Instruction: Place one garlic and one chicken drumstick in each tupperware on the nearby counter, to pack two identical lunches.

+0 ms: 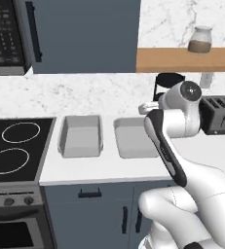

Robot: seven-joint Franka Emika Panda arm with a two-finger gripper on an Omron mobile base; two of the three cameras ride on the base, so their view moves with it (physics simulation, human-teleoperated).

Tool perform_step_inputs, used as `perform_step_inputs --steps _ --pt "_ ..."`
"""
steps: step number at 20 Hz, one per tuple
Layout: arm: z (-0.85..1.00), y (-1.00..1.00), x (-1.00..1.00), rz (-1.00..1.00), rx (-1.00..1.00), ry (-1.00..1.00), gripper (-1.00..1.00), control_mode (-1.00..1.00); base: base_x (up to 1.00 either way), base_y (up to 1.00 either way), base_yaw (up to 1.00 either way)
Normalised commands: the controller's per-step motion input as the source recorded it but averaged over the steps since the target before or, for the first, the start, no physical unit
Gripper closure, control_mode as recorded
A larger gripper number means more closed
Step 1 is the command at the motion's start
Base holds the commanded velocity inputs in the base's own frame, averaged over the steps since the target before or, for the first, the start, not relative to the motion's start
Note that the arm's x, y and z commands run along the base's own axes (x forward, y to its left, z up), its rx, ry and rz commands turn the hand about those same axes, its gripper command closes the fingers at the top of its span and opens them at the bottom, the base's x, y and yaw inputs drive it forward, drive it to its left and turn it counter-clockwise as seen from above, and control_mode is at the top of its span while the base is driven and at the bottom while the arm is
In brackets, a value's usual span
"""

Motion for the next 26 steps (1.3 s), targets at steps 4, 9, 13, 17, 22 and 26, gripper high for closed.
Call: perform_step_inputs --steps 4,9,13,17,22,26 --pt "0.00 0.00 0.00 0.00 0.00 0.00 1.00 1.00 0.32 0.25 -0.42" --pt "0.00 0.00 0.00 0.00 0.00 0.00 1.00 1.00 0.53 0.63 -0.38" --pt "-0.14 0.00 0.06 -0.03 0.00 0.00 1.00 -1.00 0.34 0.36 -0.18" --pt "-0.58 -0.18 0.11 -0.02 0.00 0.00 1.00 -1.00 0.00 0.00 0.00" --pt "-0.75 -0.25 0.26 0.00 0.01 0.02 1.00 -1.00 0.00 0.00 0.00" --pt "-1.00 -0.01 0.39 0.02 0.06 0.13 1.00 -1.00 0.00 0.00 0.00"
